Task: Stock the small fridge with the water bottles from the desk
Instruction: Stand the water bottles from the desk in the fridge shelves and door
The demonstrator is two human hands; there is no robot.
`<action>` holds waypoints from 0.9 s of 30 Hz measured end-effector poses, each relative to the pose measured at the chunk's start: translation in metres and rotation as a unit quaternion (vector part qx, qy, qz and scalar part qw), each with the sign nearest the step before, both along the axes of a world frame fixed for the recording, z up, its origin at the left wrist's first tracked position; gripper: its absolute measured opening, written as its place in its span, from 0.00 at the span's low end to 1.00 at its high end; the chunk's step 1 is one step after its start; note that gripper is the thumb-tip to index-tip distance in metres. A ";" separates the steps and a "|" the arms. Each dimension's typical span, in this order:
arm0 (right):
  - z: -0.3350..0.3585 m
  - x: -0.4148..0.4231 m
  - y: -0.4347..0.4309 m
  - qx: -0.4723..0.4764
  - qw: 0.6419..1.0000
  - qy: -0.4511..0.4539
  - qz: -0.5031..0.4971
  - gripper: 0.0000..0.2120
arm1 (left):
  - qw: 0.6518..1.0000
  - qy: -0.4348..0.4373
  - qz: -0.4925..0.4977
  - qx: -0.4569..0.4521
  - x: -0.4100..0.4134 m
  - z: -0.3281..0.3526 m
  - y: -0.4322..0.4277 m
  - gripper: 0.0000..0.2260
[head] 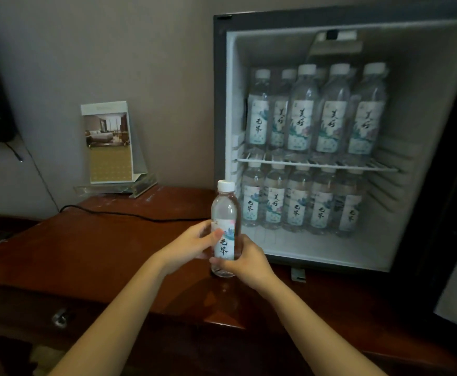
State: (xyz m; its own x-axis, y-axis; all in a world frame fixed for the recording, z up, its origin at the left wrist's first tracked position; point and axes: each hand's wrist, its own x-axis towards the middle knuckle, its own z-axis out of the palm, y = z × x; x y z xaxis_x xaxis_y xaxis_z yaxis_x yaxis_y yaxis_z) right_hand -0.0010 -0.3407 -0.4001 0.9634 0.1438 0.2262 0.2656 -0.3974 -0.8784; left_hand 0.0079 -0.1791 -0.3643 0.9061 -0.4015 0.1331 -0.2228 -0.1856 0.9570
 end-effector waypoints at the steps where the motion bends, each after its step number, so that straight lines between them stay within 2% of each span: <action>1: 0.005 0.000 -0.005 0.004 1.000 -0.008 0.000 0.28 | 1.000 -0.004 -0.007 -0.009 0.001 0.005 -0.006 0.19; 9: 0.054 0.011 -0.043 -0.006 0.997 -0.067 -0.022 0.25 | 0.996 -0.069 -0.012 -0.051 0.013 0.046 -0.049 0.15; 12: 0.084 0.016 -0.049 -0.020 0.992 -0.117 -0.037 0.25 | 0.991 -0.098 0.010 -0.086 0.022 0.069 -0.062 0.16; 17: 0.138 0.031 -0.048 -0.006 0.972 -0.221 -0.082 0.31 | 0.977 -0.143 0.057 -0.146 0.038 0.119 -0.083 0.20; 19: 0.153 0.039 -0.048 0.002 0.969 -0.225 -0.101 0.35 | 0.973 -0.160 0.071 -0.153 0.045 0.135 -0.091 0.18; 27: 0.161 0.060 -0.037 0.011 0.946 -0.267 -0.184 0.32 | 0.967 -0.121 0.112 -0.195 0.071 0.150 -0.113 0.24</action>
State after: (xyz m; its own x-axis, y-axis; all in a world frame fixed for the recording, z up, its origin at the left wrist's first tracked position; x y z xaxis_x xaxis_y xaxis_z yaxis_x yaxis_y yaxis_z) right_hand 0.0591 -0.3772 -0.2389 0.6951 -0.1887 0.6937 0.5213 -0.5322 -0.6671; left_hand 0.0789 -0.2919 -0.2142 0.8876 -0.0756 0.4544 -0.4455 0.1100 0.8885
